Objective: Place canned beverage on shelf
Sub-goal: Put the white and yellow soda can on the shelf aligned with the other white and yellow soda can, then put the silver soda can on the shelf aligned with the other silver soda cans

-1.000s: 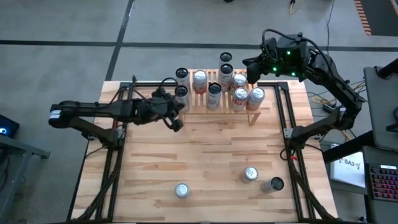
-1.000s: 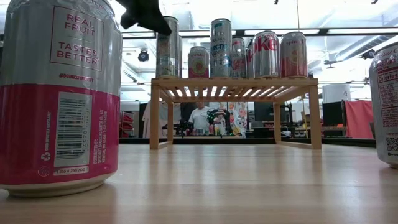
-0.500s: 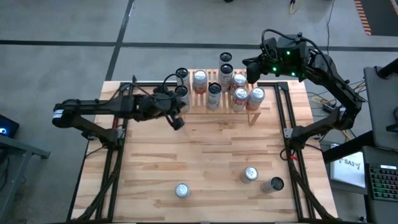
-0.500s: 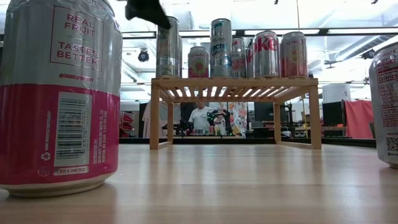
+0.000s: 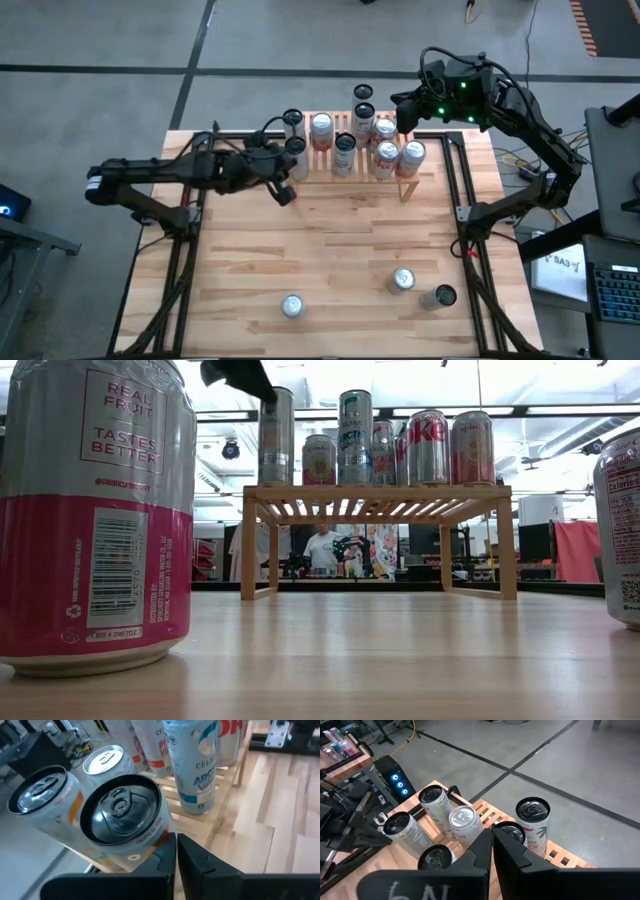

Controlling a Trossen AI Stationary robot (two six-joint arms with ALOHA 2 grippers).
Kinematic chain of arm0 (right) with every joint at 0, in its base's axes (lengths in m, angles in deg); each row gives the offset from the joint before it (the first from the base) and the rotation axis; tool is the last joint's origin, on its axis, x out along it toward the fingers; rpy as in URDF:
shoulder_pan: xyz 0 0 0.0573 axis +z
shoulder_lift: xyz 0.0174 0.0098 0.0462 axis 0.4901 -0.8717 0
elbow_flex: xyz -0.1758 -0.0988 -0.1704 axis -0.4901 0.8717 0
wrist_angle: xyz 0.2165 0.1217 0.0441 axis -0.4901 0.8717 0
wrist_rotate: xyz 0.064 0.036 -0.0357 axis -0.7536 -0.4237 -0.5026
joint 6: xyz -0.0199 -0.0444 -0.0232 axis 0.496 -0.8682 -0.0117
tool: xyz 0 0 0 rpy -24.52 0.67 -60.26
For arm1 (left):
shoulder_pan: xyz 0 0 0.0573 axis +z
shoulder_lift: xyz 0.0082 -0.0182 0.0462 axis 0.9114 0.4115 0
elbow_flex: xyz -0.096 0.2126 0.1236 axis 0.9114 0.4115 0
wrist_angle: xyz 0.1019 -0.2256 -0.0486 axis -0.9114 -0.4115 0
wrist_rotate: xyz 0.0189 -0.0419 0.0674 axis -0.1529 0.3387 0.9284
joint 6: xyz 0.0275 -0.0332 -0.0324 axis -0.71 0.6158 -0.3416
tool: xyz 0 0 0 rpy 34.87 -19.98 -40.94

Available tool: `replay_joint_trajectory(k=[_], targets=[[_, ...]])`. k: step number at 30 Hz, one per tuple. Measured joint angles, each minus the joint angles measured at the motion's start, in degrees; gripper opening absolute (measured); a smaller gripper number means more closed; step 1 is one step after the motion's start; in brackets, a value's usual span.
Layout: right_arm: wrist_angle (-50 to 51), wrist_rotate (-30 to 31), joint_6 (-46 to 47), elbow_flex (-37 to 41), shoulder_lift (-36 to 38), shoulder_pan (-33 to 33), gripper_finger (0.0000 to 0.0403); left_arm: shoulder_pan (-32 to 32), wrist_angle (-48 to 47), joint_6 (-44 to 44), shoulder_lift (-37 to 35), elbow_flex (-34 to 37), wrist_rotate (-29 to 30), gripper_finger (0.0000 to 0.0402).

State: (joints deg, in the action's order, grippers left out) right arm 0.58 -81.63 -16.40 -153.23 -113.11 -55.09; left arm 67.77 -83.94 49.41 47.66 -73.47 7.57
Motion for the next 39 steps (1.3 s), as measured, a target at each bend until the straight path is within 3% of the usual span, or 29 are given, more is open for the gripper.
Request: replay_joint_trajectory(k=[10,16,25,34,39], targets=[[0.02,0.02,-0.06,0.0,-0.05,0.0,0.0009,-0.14,-2.6,4.7,0.47,-2.43,-0.26,0.0],[0.02,0.0,-0.47,0.0,-0.76,-0.02,0.0009,-0.14,3.12,5.4,1.88,-2.37,-1.36,0.0],[0.04,-0.02,-2.8,0.0,-1.94,-0.02,0.0009,-0.14,3.15,10.31,4.46,-2.19,5.87,0.0],[0.04,-0.02,-3.93,0.0,-1.92,-0.02,0.0009,-0.72,2.7,13.13,3.31,-2.21,5.4,0.0],[0.04,-0.39,-3.61,0.0,-1.81,-0.02,0.0009,-2.5,0.65,13.45,0.57,-4.76,0.77,0.0]])
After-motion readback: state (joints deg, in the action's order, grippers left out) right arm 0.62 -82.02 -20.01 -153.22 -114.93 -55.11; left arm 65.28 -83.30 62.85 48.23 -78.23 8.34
